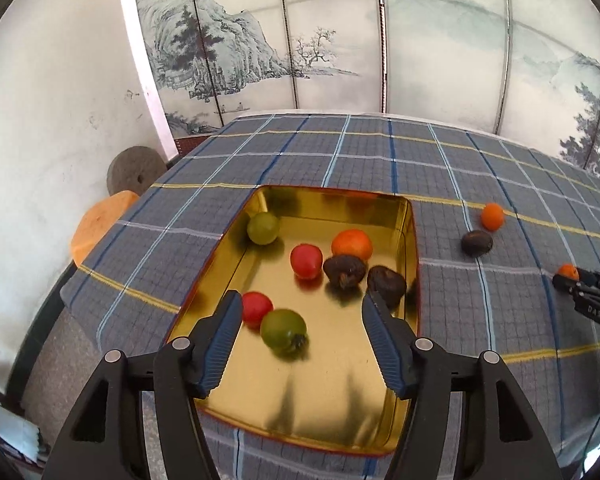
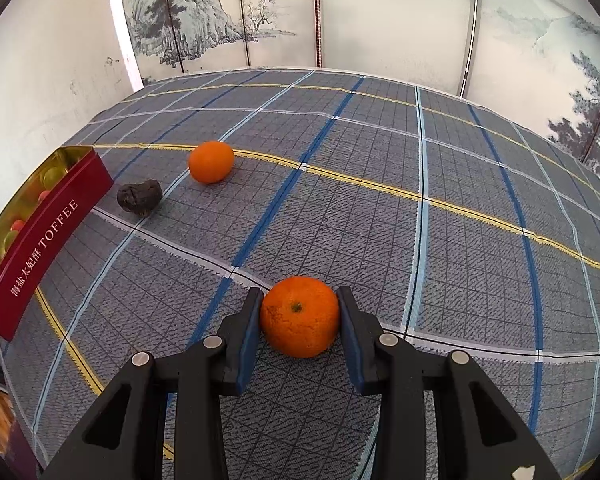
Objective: Organize fruits
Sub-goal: 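Carry the tangerine with the right gripper into the tin and release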
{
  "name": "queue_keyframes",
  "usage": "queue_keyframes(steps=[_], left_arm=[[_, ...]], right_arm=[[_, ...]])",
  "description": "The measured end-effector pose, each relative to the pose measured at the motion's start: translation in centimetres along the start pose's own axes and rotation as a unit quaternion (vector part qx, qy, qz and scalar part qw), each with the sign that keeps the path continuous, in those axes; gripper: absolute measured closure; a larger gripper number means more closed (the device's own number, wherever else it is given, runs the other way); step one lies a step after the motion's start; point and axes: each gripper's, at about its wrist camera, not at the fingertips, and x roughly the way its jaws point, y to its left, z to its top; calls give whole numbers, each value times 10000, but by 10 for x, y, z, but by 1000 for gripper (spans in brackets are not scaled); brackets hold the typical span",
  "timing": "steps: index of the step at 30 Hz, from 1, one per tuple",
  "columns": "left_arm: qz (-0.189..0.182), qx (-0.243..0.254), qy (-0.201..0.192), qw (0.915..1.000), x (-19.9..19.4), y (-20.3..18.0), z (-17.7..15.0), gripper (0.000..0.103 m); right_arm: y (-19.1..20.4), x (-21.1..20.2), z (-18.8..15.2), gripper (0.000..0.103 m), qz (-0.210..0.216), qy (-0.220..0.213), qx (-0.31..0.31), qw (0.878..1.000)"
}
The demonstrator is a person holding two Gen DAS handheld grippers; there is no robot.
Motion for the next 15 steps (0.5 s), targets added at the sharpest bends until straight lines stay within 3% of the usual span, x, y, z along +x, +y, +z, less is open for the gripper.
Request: queue_keyframes(steps=[7,15], left_arm=[[47,95,-5,9999,-9,0,-12,39],[132,-71,45,9999,-12,22,-23,39]], right_arm=[[7,-12,-12,68,200,-23,98,9997],[48,-25,-24,68,731,81,2,9973]])
